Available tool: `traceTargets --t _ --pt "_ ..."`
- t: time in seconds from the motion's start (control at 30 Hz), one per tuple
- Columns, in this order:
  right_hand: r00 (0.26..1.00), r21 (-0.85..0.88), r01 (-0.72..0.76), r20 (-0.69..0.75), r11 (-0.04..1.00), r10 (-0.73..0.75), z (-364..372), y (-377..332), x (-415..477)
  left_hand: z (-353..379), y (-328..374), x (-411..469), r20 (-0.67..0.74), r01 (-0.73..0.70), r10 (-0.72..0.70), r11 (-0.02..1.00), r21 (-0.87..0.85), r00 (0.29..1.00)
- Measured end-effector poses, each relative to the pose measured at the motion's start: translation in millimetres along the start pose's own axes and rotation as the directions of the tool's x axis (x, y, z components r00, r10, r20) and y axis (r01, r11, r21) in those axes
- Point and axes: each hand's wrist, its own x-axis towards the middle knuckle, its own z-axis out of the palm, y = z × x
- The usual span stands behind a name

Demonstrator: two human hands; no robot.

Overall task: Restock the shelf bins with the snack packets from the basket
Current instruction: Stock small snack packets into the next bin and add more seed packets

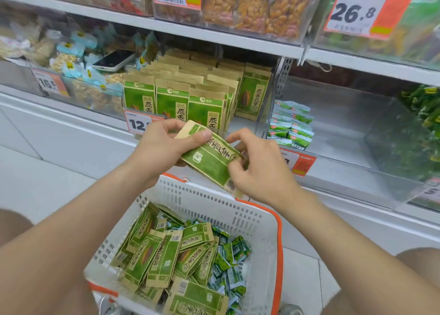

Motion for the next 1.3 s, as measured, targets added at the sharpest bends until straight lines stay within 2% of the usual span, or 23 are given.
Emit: traceTargets --t 0.1,0.17,0.23,0.3,0.33,0.37,0.43,0.5,0.7,0.8,0.9,1.03,1.1,1.17,1.23,1.3 --pt "0.984 -0.184 0.179 0.015 0.966 -0.18 11.7 -13.0 -10.1 8.8 -1.6 -0.1 -0.114 0.026 -0.019 0.998 0.055 0.993" --pt "0.98 -0.305 0.2 0.053 0.931 -0.193 16.2 -16.6 -10.2 13.6 -1.7 -0.8 -0.111 0.091 -0.092 0.996 -0.011 0.99" --pt "0.984 -0.319 0.178 0.029 0.931 -0.178 17.0 -14.9 -6.5 16.5 2.0 -1.7 -0.042 0.143 -0.15 0.981 -0.131 0.988" --pt "0.991 -0.202 0.114 -0.052 0.973 -0.127 14.2 -12.6 -1.9 20.0 10.7 -3.4 0.038 0.157 -0.153 0.943 -0.295 0.988" --pt "0.99 -0.132 0.068 -0.112 0.989 -0.083 11.7 -12.7 0.2 21.8 14.5 -3.5 0.034 0.136 -0.132 0.939 -0.315 0.991" --pt "0.985 -0.051 0.022 -0.172 0.998 -0.031 9.7 -13.0 2.5 23.8 16.7 -2.9 0.002 0.079 -0.081 0.961 -0.264 0.997" --pt "0.973 0.155 -0.027 -0.221 0.987 0.061 6.6 -15.7 7.0 29.3 14.6 -2.7 -0.06 -0.107 0.104 0.993 -0.04 0.993" --pt "0.973 0.298 -0.035 -0.207 0.954 0.101 6.8 -18.3 9.1 33.8 10.6 -5.9 -0.022 -0.195 0.196 0.979 0.055 0.98" --pt "0.941 0.252 -0.097 -0.292 0.963 0.171 5.6 -7.4 13.4 42.4 17.8 -11.1 0.002 -0.189 0.19 0.979 -0.082 0.982" --pt "0.93 0.368 -0.122 -0.283 0.922 0.236 0.8 -4.7 14.2 46.7 17.6 -11.4 0.035 -0.151 0.156 0.982 -0.114 0.987" --pt "0.937 0.525 -0.087 -0.246 0.847 0.25 -3.8 -6.9 15.7 45.9 19.2 -8.9 0.056 -0.182 0.185 0.981 -0.062 0.981" --pt "0.974 0.631 0.006 -0.179 0.776 0.139 -21.7 -4.2 22.1 43.5 24.4 -2.3 0.062 -0.248 0.247 0.969 -0.003 0.967" --pt "0.956 0.619 0.064 -0.263 0.783 0.129 -30.7 -3.8 25.2 43.3 24.7 5.1 -0.031 -0.371 0.384 0.907 0.198 0.923" --pt "0.885 0.56 0.153 -0.444 0.814 0.139 -39.3 -4.3 29.3 42.6 24.3 13.2 -0.097 -0.457 0.544 0.778 0.432 0.834" --pt "0.81 0.413 0.208 -0.58 0.887 0.08 -47.6 -1.8 34.5 41.7 23.2 20.3 -0.083 -0.47 0.658 0.615 0.634 0.749" --pt "0.812 0.25 0.201 -0.584 0.947 -0.019 -53.4 0.3 39.7 42.0 20.3 25.3 -0.041 -0.42 0.706 0.467 0.778 0.707"
